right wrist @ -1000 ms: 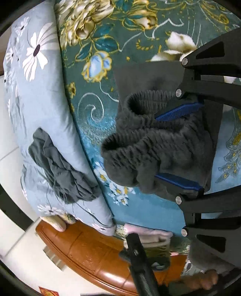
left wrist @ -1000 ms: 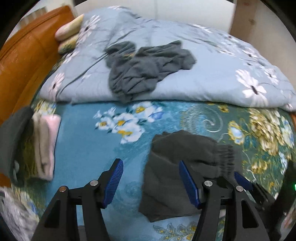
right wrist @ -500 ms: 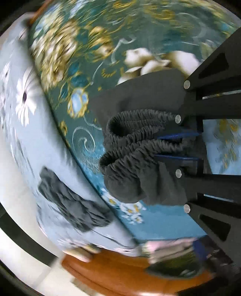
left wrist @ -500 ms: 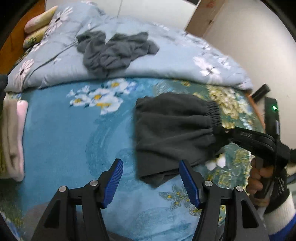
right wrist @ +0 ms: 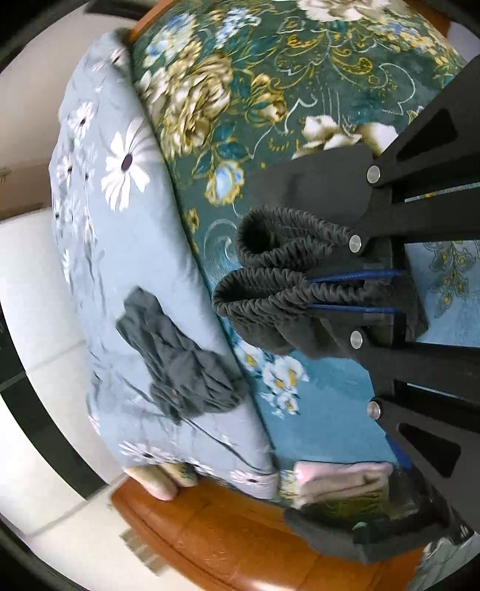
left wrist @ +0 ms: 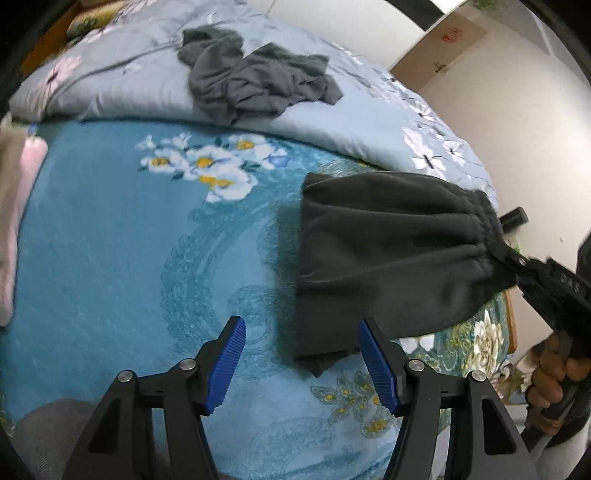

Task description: Fold clothes

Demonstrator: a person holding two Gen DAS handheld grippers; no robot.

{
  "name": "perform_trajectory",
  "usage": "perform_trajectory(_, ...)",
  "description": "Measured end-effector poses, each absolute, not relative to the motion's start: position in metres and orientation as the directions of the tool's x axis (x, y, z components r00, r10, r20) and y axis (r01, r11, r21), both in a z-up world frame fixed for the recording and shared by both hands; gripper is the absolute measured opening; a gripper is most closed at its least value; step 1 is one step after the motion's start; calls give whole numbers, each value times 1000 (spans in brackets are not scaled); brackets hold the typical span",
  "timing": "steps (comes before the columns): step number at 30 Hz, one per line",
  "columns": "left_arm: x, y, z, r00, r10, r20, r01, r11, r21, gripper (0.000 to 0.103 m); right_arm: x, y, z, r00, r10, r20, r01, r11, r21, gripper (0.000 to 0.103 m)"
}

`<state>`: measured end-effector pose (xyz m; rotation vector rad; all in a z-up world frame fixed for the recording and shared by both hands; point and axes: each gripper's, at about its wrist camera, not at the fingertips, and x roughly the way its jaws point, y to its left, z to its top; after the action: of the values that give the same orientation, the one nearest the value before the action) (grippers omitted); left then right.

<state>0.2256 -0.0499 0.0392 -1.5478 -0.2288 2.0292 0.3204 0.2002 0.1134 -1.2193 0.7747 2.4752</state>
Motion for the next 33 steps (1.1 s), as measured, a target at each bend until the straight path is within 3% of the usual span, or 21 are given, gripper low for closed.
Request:
perform_trajectory(8,199,-37,-3,-109,550,-828,-243,-823,-514,67,325,250,75,-609,-29,-793,-501,-761,412,11)
perform_trajectory(17,183,14,-42,-55,535,-843,-272,-820,-503,67,345,297,-8,-550,-85,-831,-602,-648,466,11)
perform_trajectory(22,187,17,-39,-76,520,-851,-335,-817,-469,67,346,295,-3,-540,-68,-839,-592,-678,436,13)
perform_trajectory(28,190,22,-36,-103,492,-864,-377,-824,-424,66,330,269,40,-476,136,-869,-567,-803,185,17)
perform_trajectory(33,187,21,-38,-91,504,-859,-369,-818,-441,66,309,242,36,-517,84,-852,-467,-861,199,18)
